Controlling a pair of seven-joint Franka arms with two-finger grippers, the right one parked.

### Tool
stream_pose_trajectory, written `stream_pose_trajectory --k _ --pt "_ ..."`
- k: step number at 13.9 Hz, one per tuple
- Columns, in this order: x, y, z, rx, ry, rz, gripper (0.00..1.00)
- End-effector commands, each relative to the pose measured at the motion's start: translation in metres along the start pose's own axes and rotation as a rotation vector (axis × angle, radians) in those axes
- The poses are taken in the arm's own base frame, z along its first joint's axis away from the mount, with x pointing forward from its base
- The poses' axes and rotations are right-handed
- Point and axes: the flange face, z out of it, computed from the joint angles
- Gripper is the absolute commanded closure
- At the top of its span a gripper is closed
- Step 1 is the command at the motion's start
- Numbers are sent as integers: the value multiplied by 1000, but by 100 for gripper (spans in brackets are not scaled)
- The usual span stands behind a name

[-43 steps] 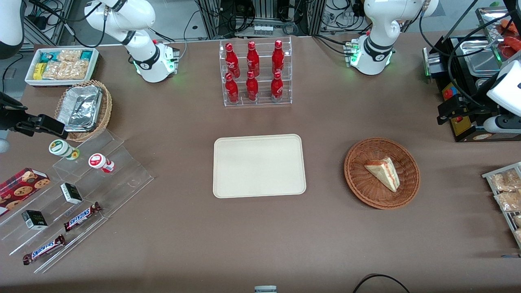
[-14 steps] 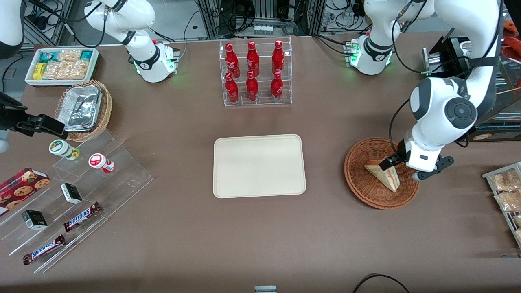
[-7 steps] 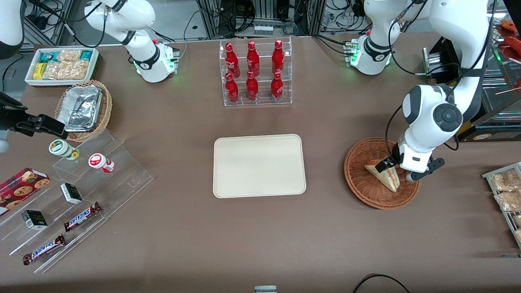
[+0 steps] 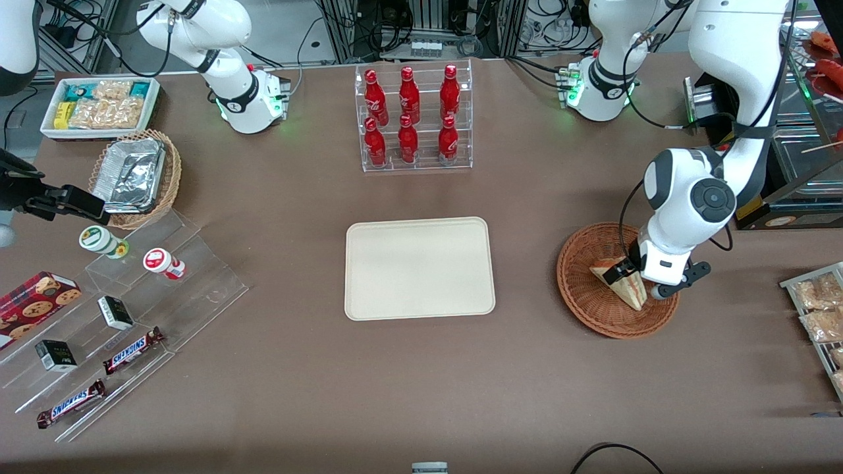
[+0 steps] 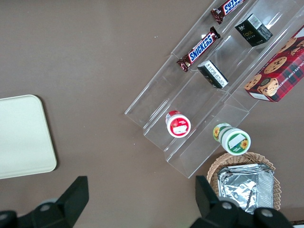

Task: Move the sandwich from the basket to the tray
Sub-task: 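Close the left gripper on the wrapped sandwich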

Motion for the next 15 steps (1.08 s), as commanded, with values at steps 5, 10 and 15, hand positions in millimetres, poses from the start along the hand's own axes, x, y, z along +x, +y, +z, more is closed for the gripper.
stream_pose_trajectory --k 5,10,15 --pt "5 -3 -3 4 23 -10 100" --pt "18 11 -99 57 -20 13 100" --pt "-19 117 -163 67 -39 146 100"
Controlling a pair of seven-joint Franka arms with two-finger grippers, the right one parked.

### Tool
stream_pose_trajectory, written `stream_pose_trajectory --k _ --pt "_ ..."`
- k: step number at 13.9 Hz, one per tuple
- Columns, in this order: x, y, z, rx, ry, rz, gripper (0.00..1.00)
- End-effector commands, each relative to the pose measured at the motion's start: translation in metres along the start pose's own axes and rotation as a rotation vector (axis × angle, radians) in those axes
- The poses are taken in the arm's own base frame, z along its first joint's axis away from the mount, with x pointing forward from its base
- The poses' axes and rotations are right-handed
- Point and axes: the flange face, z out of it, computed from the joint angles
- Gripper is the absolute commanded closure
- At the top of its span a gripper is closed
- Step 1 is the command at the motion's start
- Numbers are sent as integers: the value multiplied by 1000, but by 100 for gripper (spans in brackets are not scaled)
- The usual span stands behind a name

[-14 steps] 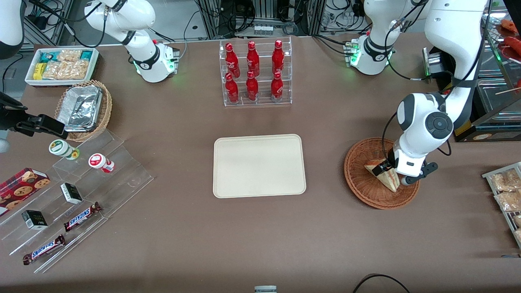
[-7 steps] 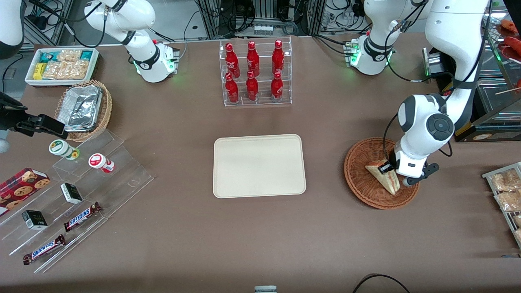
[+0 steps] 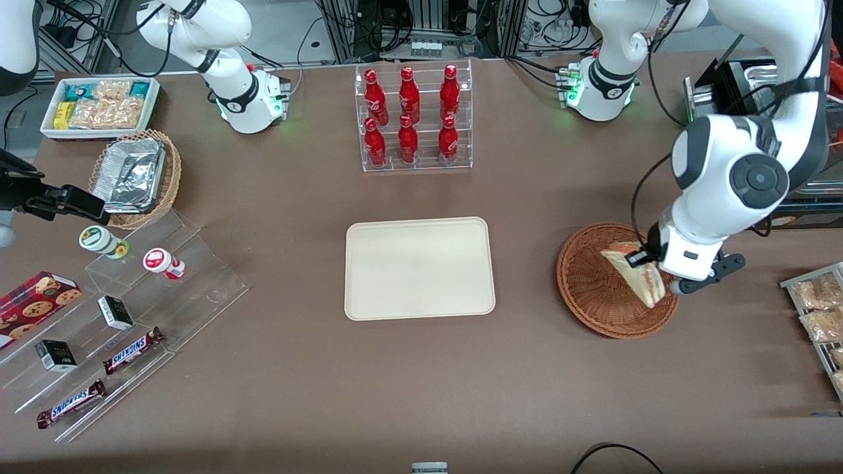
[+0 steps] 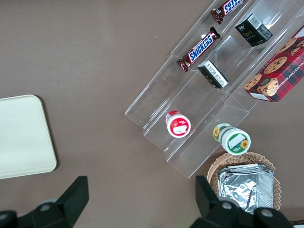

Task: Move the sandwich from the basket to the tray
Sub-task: 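Lift the sandwich and carry it with the left gripper over the beige tray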

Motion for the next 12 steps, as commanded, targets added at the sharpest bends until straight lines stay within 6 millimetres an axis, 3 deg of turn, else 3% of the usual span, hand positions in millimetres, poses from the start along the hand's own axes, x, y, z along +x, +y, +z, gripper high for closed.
stream_pose_trajectory --k 1,4,7,12 --pt "-27 76 1 17 5 62 100" --pt "-65 160 9 -4 14 173 100" --pt "-116 233 42 8 -1 281 100" --pt "-197 320 105 -25 26 395 100"
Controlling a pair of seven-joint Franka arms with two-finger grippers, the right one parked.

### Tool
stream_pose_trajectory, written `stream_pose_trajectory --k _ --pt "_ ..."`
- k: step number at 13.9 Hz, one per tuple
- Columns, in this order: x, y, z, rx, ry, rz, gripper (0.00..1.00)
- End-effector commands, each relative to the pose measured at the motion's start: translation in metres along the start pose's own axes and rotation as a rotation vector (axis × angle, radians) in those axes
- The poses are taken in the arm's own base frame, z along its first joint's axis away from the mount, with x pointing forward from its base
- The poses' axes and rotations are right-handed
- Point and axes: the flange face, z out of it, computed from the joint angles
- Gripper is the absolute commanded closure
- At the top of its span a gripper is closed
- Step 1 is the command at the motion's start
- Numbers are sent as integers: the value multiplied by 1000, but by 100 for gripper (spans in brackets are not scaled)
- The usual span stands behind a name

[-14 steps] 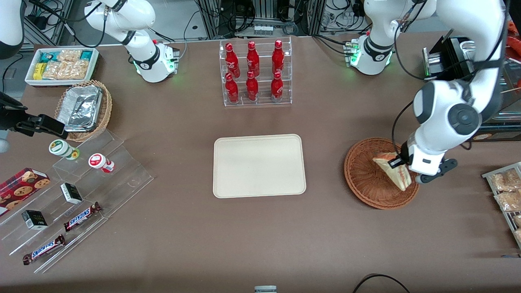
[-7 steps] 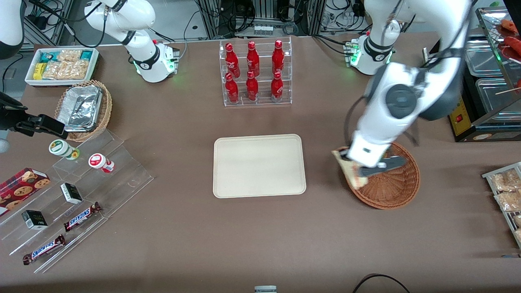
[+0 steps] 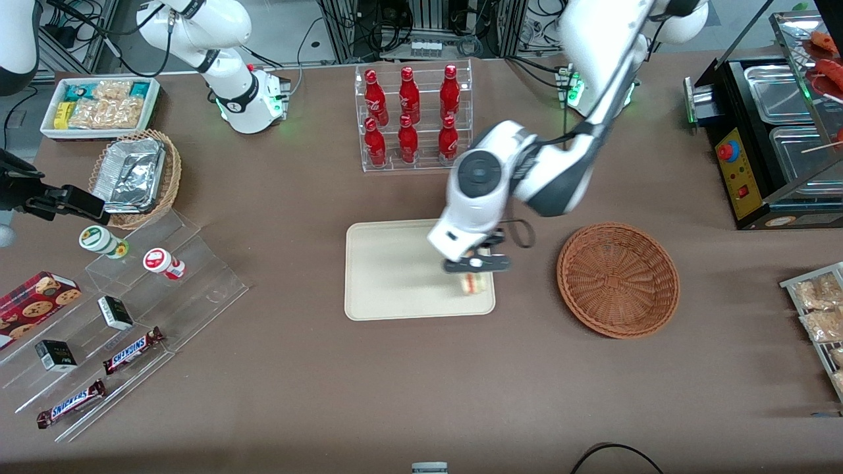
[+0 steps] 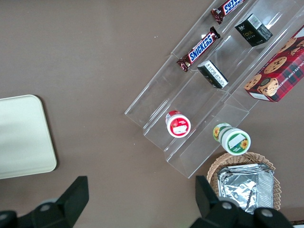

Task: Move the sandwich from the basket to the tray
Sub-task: 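Lift the sandwich and carry it with the left gripper over the beige tray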

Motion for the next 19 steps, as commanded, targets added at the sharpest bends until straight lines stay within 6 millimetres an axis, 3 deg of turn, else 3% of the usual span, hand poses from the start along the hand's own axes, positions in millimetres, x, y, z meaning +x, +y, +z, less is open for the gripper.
stream_pose_trajectory --k 1,6,11,15,16,17,19 --pt "-15 46 23 -13 45 40 100" --pt "-39 77 56 -30 63 98 100" --pt "-45 87 92 -32 62 94 100" --pt "-46 87 109 -19 68 107 100" --pt "-46 87 109 -18 68 108 67" --pt "-45 86 107 -17 72 116 1" --pt "-40 83 96 -23 79 103 0"
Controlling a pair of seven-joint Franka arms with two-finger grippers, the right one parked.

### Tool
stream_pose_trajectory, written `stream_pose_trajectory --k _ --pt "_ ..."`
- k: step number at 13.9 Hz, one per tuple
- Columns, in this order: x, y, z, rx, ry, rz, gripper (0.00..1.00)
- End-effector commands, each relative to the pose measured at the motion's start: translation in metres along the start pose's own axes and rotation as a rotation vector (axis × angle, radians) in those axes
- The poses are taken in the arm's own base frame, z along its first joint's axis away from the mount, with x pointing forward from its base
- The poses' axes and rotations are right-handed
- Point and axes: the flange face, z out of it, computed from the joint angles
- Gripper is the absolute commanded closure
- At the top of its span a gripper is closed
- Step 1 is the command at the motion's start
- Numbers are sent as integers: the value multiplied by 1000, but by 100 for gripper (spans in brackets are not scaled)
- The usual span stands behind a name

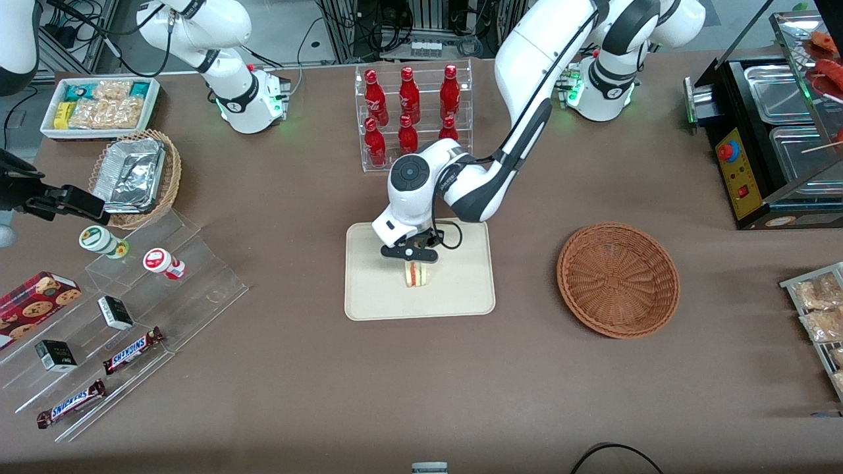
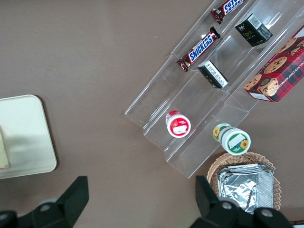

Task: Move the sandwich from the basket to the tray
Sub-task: 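Lower the sandwich onto the tray and open the left gripper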

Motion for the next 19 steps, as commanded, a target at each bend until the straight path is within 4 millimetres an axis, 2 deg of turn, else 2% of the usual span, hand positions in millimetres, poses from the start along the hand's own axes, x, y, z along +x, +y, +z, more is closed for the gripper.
stream_pose_trajectory --k 1,4,6,9,12,16,19 --pt "9 1 -16 4 37 -21 0" --pt "13 -5 -67 1 45 -49 0" --pt "29 -33 -113 4 39 -101 0" --pt "38 -67 -178 11 43 -149 0" --pt "44 -100 -222 21 42 -194 0" --pt "60 -176 -278 39 36 -288 0" --pt "70 -232 -304 53 21 -288 0"
